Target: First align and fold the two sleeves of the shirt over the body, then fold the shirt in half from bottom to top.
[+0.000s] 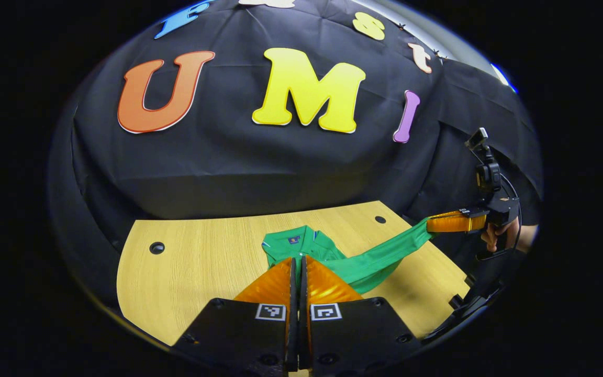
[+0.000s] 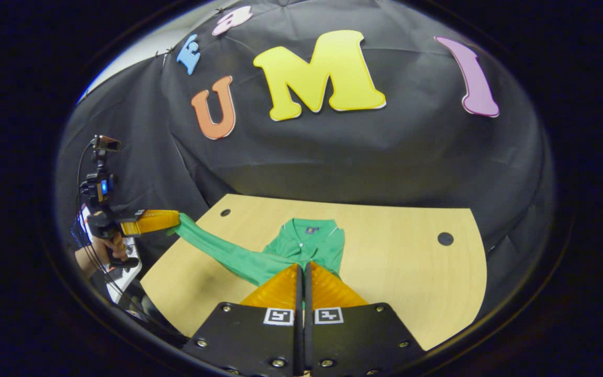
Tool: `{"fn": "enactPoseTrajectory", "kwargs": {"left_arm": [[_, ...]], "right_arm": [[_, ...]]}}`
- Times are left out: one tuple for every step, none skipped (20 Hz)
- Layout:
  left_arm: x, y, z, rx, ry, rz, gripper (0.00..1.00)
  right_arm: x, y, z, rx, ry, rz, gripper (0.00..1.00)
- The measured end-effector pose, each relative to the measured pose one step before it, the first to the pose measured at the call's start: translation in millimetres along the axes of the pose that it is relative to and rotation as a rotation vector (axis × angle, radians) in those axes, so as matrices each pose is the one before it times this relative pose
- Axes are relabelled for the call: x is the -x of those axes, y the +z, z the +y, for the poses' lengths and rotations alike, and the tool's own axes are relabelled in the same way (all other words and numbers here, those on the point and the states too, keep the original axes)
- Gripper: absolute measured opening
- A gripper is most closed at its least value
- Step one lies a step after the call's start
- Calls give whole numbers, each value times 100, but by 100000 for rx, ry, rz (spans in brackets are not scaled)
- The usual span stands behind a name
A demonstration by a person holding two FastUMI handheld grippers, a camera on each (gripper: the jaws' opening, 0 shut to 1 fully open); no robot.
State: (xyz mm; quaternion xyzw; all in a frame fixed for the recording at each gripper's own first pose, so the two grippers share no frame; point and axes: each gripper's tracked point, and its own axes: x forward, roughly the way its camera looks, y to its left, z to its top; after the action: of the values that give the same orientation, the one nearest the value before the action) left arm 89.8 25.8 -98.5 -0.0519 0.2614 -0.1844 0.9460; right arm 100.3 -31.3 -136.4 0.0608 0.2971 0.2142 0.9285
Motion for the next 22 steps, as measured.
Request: {"fn": "enactPoseTrajectory", "kwargs": {"left_arm": [[-481,669,177,1112,529,-114,4],[-676,552,213,691,290,-519,4],[-637,575,284,275,222,-576,4],[-684,611,352,-523,385,-715,3],[-870,166,517,-1248,942,470,3],[-1031,117,609,-516,654,847,3],[-1109,102,394,683,85,714,3],[-998,-22,538,1083,-19,499,4],[-1068,192,737,586,680,44,4],[-1095,183,717,606,807,160,3],[-943,155,644,486,810,-270,3],[-1177,-12,680,485,691,66,3],[-1080,-123,597,-102,735,198,3],[-1172,-304,646,-791,1088,665,3],[-1227,-551,601,-778,1255,1278,3],[-1073,-643,266,-638,542,1763,3],[-851,-465,81,135,364,539,3],[-1035,-192,-56,835,-439,-302,3],[-975,-155,219,838,774,-1086,3],[-1019,-227,448,222,1558,-794,4],[-1057,-512,690,-827,2292,238,4],[-1157,-745,572,-1033,1990,1411,4]], "right_arm": [[-589,594,-288,728,-514,-794,0],[-683,583,-231,371,-281,-187,1],[-604,611,-243,31,-109,-468,1],[-786,620,-207,-91,224,-158,1],[-926,470,-170,267,364,-389,0],[-967,574,-447,120,-446,-218,0],[-1043,396,-267,-530,66,-184,0],[-1031,507,-377,-130,-543,-165,0],[-1224,483,-571,86,-741,-525,1],[-1036,394,-413,-150,-488,-176,1],[-1146,246,-440,-377,-585,251,1],[-1050,-1,-567,-196,-851,395,1],[-1166,-86,-606,-18,-1048,502,1],[-1146,-278,-553,-153,-933,820,0],[-1225,-496,-524,-417,-538,1083,0],[-954,-638,-418,-1159,-59,1721,0],[-907,-488,-582,-545,-804,1100,0],[-895,-237,-669,198,-1521,394,1],[-1103,-51,-745,725,-2288,-446,1],[-1005,93,-895,2804,-3441,-955,0],[-1117,51,-564,2592,-2573,-1039,0],[-1074,-163,-370,1082,-2324,-219,0]]}}
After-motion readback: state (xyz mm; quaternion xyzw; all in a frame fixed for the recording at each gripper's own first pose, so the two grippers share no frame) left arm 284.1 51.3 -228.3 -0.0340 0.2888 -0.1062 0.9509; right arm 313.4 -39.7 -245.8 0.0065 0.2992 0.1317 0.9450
